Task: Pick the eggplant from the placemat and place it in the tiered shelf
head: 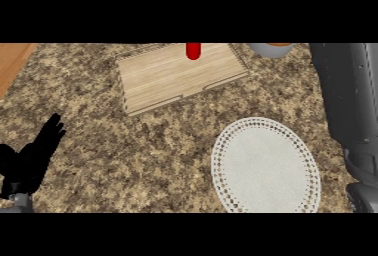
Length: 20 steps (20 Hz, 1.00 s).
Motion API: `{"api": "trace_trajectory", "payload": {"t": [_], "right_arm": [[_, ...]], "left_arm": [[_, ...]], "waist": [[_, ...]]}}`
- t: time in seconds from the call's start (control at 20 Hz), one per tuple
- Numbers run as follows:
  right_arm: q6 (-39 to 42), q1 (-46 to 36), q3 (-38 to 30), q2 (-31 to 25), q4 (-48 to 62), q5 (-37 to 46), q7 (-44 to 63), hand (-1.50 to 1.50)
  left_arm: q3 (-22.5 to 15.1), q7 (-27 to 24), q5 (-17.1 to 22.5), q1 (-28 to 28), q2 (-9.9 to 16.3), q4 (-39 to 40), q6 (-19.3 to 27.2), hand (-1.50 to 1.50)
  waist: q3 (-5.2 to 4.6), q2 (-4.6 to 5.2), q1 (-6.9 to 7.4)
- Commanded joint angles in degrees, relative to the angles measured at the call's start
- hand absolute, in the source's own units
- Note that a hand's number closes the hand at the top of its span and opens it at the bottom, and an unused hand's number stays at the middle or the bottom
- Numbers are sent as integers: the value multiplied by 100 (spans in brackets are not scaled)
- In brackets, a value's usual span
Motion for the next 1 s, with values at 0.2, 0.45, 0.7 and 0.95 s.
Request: {"api": "trace_trajectory", "payload": {"t": [0.2, 0.45, 0.7, 0.95], "right_arm": [[167, -676, -303, -137, 363, 1013, 1096, 150], [1120, -1169, -557, -500, 754, 1369, 917, 150], [1177, -1434, -896, -723, 1358, 1506, 545, 150], [984, -1393, -1261, -1174, 1786, 1671, 239, 150]], "left_arm": [[56, 59, 9, -35, -34, 28, 3, 0], [-145, 113, -248, 43, -196, -172, 233, 0], [27, -68, -79, 129, -108, -35, 5, 0], [150, -128, 58, 279, 49, -129, -245, 0]], "waist": [[0, 2, -37], [2, -20, -70], [1, 11, -11], [5, 21, 16]]}}
